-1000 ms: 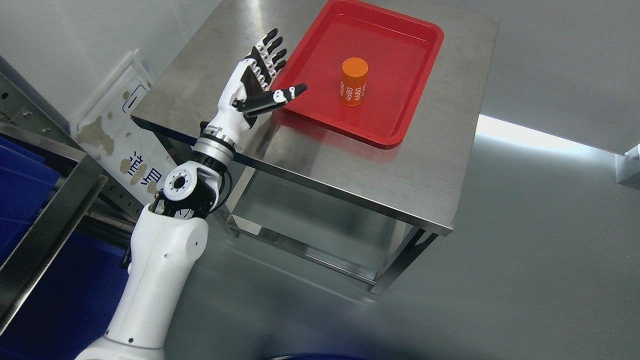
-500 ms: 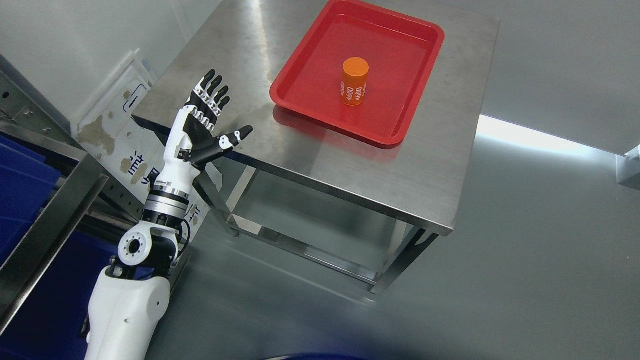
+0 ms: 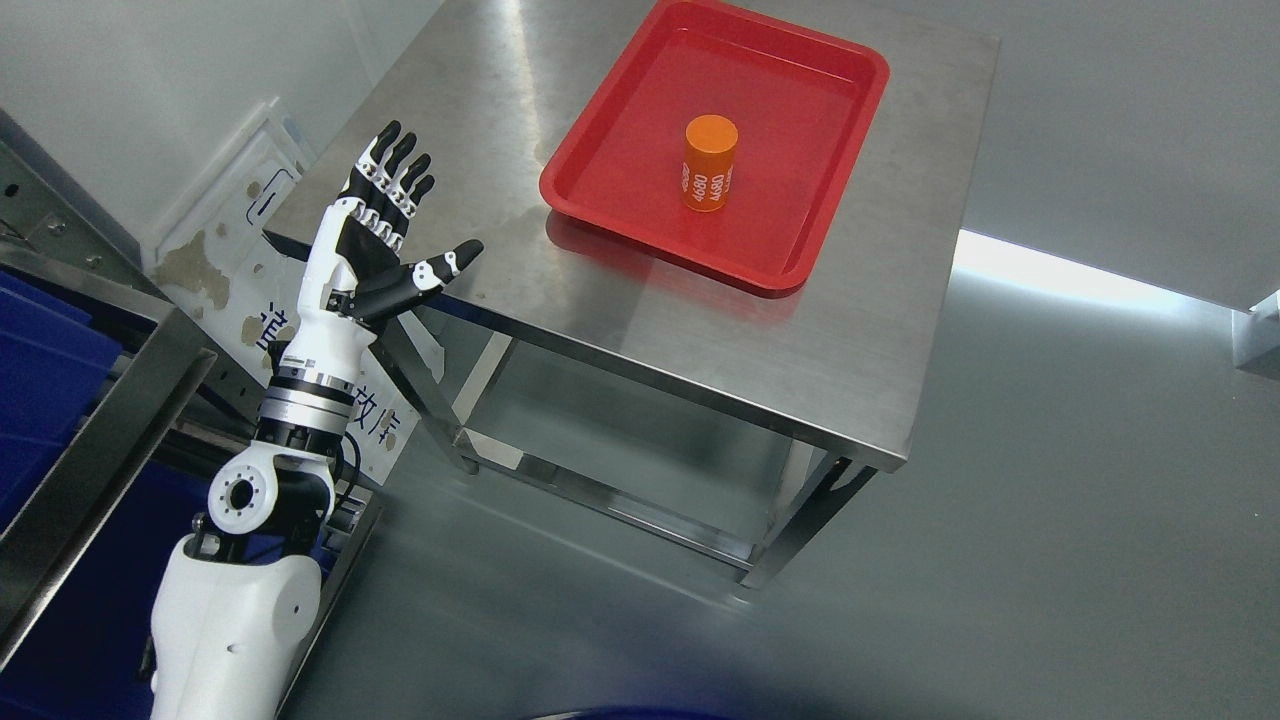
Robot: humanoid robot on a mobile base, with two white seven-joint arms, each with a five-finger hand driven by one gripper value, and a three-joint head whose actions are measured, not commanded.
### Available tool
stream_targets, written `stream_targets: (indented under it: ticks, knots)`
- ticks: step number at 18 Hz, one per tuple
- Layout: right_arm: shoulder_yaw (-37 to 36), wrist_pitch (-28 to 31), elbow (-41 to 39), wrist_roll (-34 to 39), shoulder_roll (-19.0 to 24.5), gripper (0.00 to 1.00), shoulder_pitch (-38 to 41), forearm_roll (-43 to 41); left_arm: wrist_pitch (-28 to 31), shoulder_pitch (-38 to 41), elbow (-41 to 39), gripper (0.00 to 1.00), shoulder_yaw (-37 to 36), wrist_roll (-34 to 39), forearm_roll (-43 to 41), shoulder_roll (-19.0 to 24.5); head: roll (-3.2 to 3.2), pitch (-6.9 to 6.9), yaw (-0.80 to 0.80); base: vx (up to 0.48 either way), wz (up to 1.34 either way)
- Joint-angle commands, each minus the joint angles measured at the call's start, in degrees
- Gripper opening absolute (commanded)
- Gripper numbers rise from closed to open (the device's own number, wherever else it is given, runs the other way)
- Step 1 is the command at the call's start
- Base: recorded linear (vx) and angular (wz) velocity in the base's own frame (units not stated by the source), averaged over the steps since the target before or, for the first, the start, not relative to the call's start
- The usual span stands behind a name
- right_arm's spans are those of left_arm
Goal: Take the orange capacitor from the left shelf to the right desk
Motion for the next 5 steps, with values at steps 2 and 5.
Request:
stream_targets:
  ticks: [2, 5]
  knots:
    - [-1.0, -0.1, -1.0, 0.0, -1.0, 1.00, 1.1, 0.2, 1.6, -2.5, -2.5, 1.00, -1.0, 0.1, -1.5, -2.1, 0.00, 0.00, 0.00, 0.000, 0.00]
    - [-1.0, -0.1, -1.0, 0.0, -1.0, 1.00, 1.1, 0.2, 1.6, -2.4, -2.5, 1.00, -1.8, 0.1, -2.4, -3.2, 0.00, 0.00, 0.00, 0.000, 0.00]
